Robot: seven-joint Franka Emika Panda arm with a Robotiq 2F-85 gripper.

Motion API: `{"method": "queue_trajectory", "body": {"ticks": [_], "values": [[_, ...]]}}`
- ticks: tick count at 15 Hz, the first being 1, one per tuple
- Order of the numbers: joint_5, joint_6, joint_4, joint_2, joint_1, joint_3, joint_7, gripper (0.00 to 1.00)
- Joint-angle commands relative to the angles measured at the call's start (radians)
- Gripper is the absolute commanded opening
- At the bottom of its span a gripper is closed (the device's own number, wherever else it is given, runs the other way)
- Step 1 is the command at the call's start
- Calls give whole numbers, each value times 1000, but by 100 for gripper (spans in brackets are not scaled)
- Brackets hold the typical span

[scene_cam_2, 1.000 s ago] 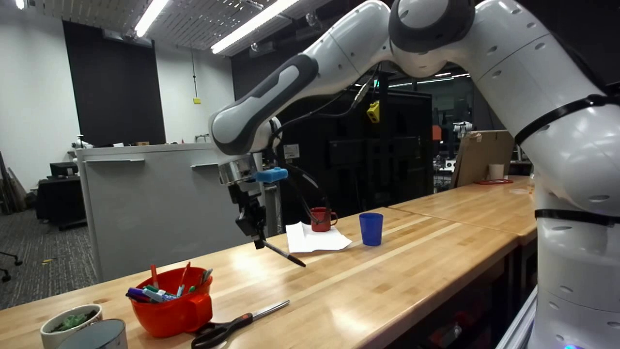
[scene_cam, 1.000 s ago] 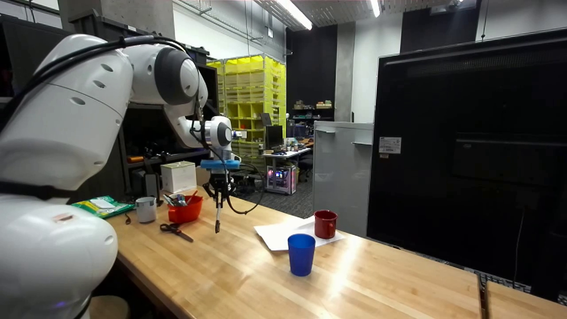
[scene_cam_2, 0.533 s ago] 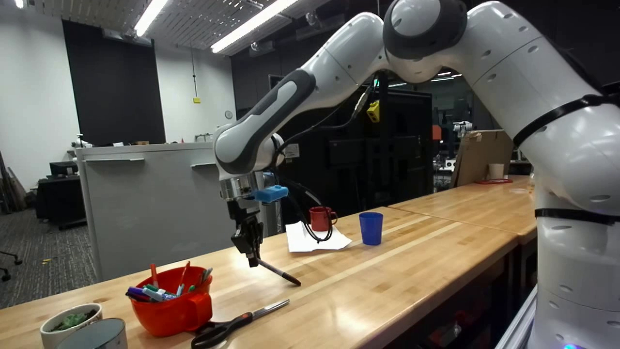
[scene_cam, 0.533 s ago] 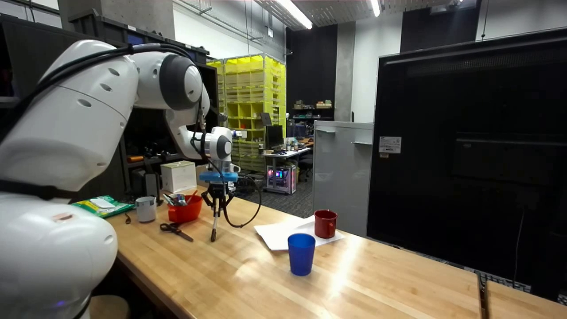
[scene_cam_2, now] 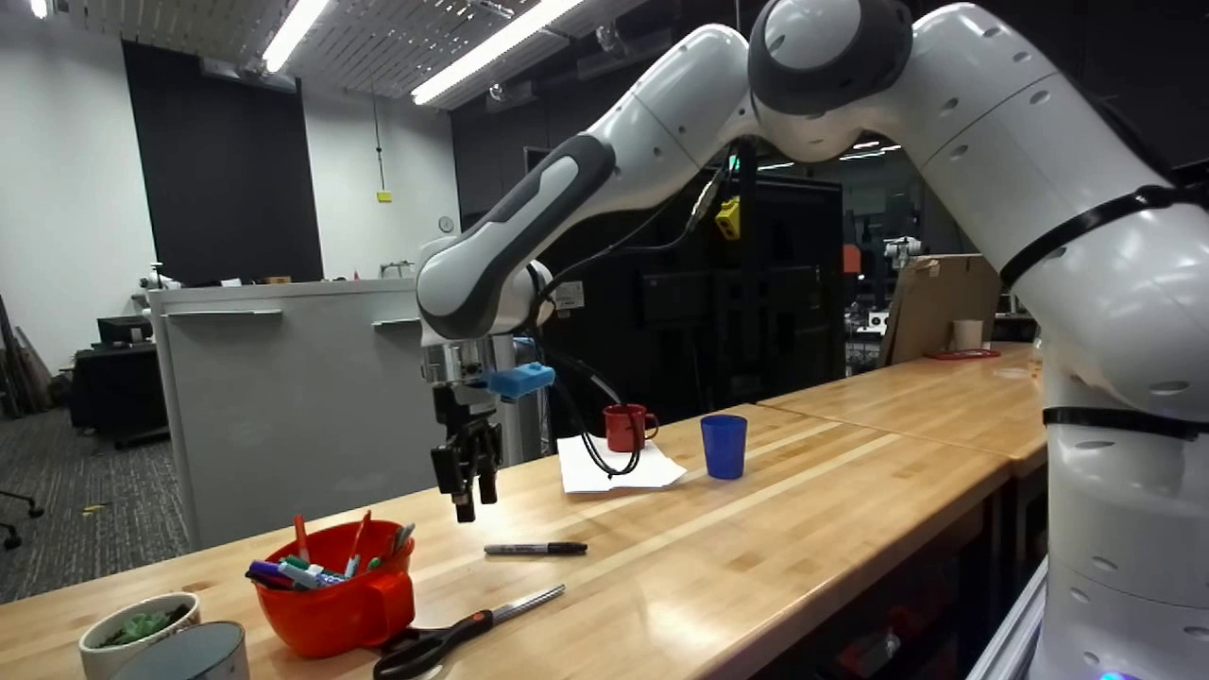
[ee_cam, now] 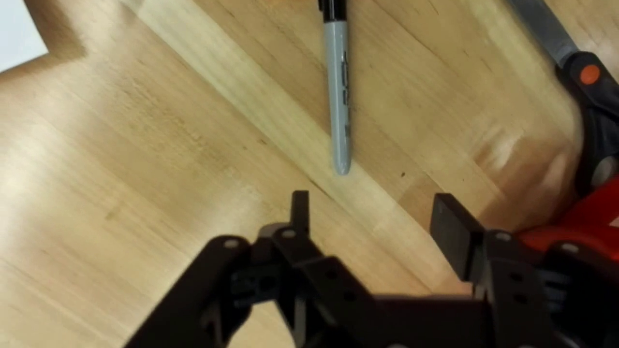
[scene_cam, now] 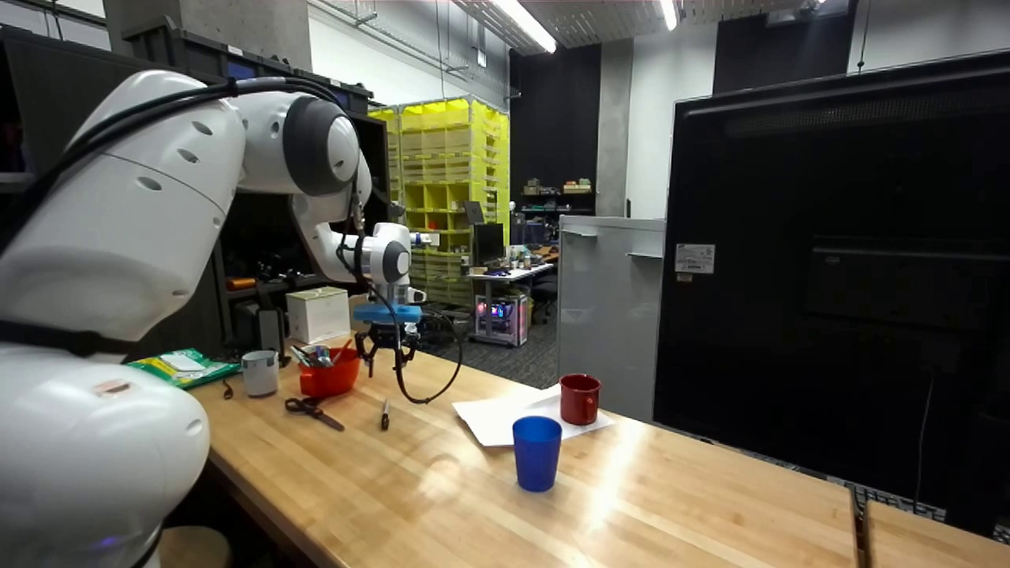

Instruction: Remove one marker from the red cup

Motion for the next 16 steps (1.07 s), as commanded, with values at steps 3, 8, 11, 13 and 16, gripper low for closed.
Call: {"method": "queue_trajectory", "body": {"ticks": [3,8,11,13,16], "values": [[22,6,-25,-72,-3,10,29,100],[48,3,-43,-118,-9,7,58,100],[70,0,-62,-148,-18,6,76,100],[80,1,-81,-171,-24,4,90,100],[83,1,-121,-213,-31,-1,116,100]]}}
